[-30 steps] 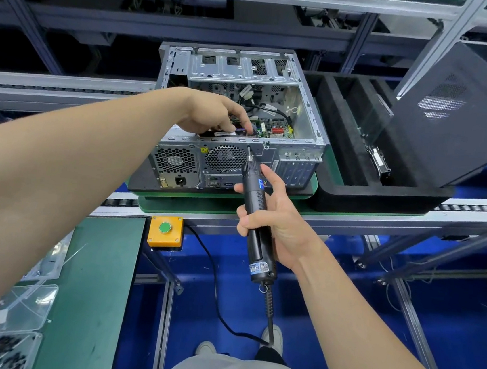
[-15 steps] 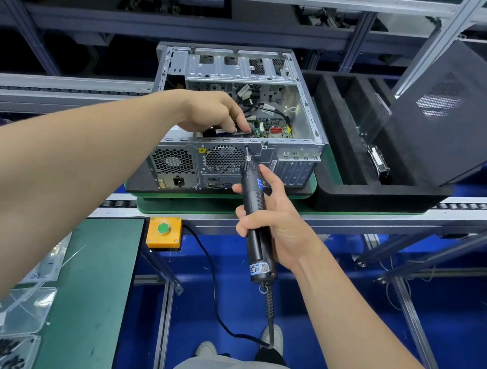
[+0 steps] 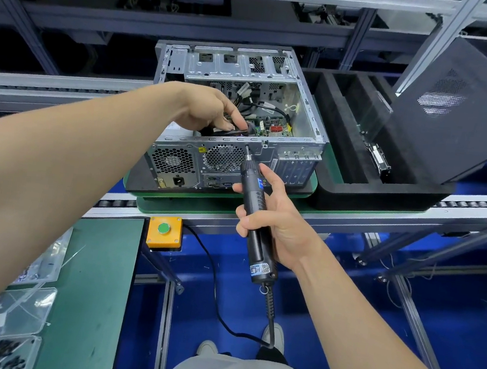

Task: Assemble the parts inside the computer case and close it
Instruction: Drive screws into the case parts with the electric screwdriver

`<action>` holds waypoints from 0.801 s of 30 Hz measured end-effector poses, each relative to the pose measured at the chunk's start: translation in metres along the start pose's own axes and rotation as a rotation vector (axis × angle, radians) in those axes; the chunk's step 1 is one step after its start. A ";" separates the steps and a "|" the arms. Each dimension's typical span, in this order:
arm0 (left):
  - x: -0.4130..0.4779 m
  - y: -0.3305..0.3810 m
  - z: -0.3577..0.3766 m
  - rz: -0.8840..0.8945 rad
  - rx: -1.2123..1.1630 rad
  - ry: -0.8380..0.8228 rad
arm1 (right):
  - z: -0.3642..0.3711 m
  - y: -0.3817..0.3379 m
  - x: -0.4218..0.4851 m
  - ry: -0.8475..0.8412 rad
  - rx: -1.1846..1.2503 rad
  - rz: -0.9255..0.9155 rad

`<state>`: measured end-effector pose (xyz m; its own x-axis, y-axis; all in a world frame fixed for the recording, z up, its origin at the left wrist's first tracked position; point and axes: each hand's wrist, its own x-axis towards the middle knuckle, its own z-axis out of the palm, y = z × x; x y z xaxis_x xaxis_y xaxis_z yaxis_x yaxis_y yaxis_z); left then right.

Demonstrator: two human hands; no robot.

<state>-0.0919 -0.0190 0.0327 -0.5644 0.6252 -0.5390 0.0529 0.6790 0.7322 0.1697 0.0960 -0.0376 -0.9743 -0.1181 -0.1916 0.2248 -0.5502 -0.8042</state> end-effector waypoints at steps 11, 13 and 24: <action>0.002 0.001 0.001 -0.044 0.089 -0.048 | -0.002 0.002 0.001 -0.002 0.004 -0.005; 0.001 0.001 0.001 -0.057 0.083 -0.069 | -0.002 0.002 0.001 -0.005 0.006 -0.004; 0.001 0.002 0.006 -0.088 -0.027 -0.146 | 0.000 0.001 0.001 0.007 -0.016 -0.007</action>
<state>-0.0875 -0.0146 0.0308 -0.4398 0.6146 -0.6548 -0.0145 0.7242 0.6894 0.1689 0.0955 -0.0391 -0.9758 -0.1084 -0.1897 0.2180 -0.5375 -0.8146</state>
